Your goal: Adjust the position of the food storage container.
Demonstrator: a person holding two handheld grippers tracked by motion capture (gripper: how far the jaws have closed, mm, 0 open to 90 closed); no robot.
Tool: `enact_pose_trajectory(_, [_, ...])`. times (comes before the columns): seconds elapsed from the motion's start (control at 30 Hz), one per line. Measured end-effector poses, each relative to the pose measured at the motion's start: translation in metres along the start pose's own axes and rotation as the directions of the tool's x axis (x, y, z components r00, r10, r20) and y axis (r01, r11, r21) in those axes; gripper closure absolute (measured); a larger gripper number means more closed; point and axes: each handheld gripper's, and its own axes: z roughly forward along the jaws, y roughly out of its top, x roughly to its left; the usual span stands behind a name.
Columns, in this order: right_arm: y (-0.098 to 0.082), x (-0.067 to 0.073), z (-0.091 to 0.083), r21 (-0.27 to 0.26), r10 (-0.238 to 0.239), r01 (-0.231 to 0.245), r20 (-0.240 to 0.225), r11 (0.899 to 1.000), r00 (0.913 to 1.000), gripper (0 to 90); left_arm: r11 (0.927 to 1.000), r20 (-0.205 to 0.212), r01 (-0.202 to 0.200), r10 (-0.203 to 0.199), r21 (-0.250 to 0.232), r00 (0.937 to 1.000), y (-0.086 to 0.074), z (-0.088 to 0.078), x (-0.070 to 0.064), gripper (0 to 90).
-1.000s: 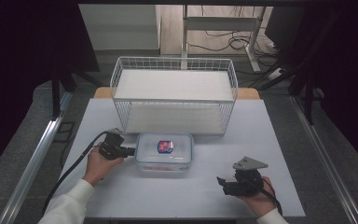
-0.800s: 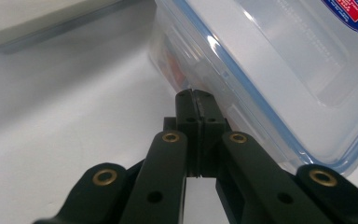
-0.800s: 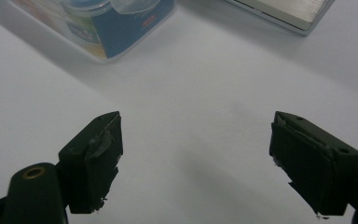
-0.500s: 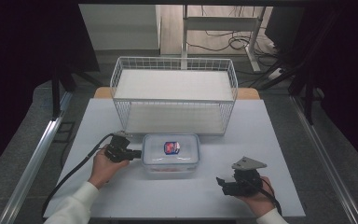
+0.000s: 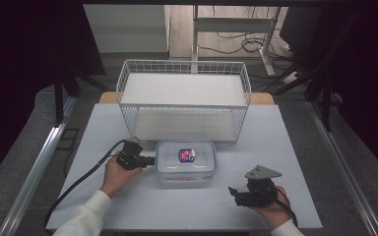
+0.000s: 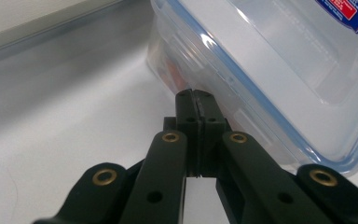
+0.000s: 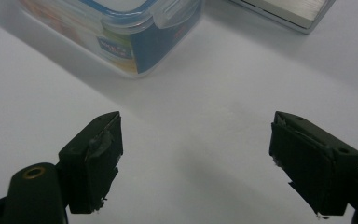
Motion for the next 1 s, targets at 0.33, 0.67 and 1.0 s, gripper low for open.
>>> enact_pose_trajectory(0.33, [0.0, 0.0, -0.005, -0.016, 0.015, -0.015, 0.005, 1.0, 0.9999, 17.8, 0.9876, -0.023, -0.067, 0.065, -0.142, 0.9976, -0.02, -0.055, -0.026, 88.6])
enact_pose_trajectory(0.67, [0.001, -0.002, -0.007, -0.031, 0.006, -0.006, 0.007, 1.0, 1.0, 17.8, 0.9761, -0.028, -0.06, 0.056, -0.209, 0.9981, -0.045, -0.078, -0.053, 29.7])
enact_pose_trajectory(1.0, [0.006, -0.003, -0.008, -0.055, -0.008, 0.007, -0.008, 0.998, 0.9999, 16.7, 0.9679, -0.012, -0.03, 0.027, -0.249, 0.9995, -0.045, -0.083, -0.052, 18.4])
